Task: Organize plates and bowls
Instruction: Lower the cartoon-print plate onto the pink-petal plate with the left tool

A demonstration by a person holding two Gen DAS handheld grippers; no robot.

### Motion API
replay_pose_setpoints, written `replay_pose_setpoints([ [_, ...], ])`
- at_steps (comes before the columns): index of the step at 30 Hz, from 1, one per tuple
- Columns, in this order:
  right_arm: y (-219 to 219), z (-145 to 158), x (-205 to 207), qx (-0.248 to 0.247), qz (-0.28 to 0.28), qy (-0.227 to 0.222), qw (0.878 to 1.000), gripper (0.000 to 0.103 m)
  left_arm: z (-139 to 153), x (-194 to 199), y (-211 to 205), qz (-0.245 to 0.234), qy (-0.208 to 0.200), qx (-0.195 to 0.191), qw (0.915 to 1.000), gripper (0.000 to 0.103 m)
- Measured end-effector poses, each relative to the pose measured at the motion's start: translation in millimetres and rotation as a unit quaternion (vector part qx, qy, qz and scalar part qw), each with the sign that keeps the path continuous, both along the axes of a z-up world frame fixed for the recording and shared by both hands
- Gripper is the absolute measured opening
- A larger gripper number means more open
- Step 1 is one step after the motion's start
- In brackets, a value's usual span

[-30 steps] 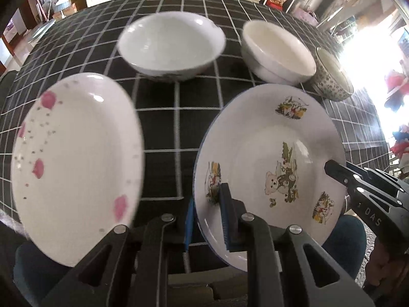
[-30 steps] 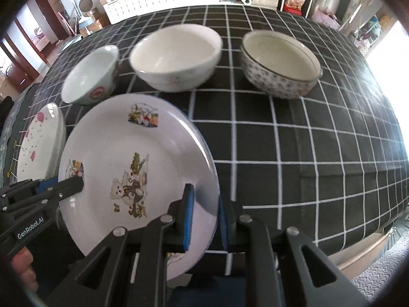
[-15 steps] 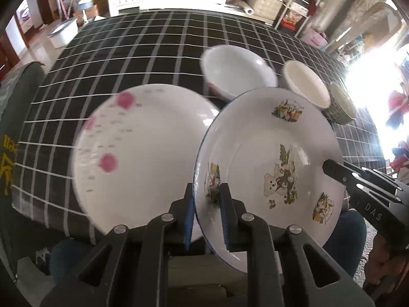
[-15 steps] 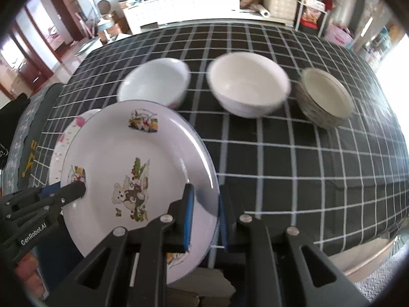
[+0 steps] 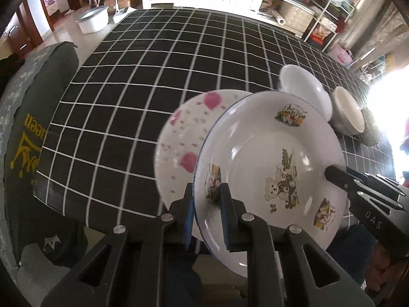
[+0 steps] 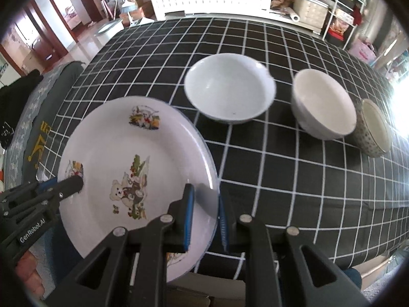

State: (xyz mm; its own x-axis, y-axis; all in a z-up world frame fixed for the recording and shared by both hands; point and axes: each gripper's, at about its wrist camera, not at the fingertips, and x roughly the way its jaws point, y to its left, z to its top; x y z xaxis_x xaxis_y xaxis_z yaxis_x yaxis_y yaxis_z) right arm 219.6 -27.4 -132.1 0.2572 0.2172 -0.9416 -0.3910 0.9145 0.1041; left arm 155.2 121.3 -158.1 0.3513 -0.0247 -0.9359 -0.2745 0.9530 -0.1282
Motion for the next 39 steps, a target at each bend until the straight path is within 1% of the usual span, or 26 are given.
replay_pose_setpoints([
  [5, 14, -2, 2, -0.005, 0.005, 0.007, 1.0, 0.022, -2, -3, 19, 0.011, -0.002, -0.012, 0.9999, 0.016],
  [10, 22, -4, 4, -0.01, 0.007, 0.011, 1.0, 0.022, -5, 0, 27, 0.009, 0.0, -0.008, 0.9999, 0.016],
  [16, 28, -9, 6, -0.017, 0.01, 0.018, 1.0, 0.022, -9, 7, 38, 0.011, 0.002, -0.014, 0.9998, 0.016],
  [27, 34, -13, 9, -0.023, 0.012, 0.019, 0.999, 0.022, -15, 17, 46, 0.011, 0.005, -0.015, 0.9998, 0.016],
  [39, 37, -17, 12, -0.026, 0.02, 0.023, 0.999, 0.022, -27, 21, 45, 0.016, 0.019, -0.009, 0.9996, 0.016],
])
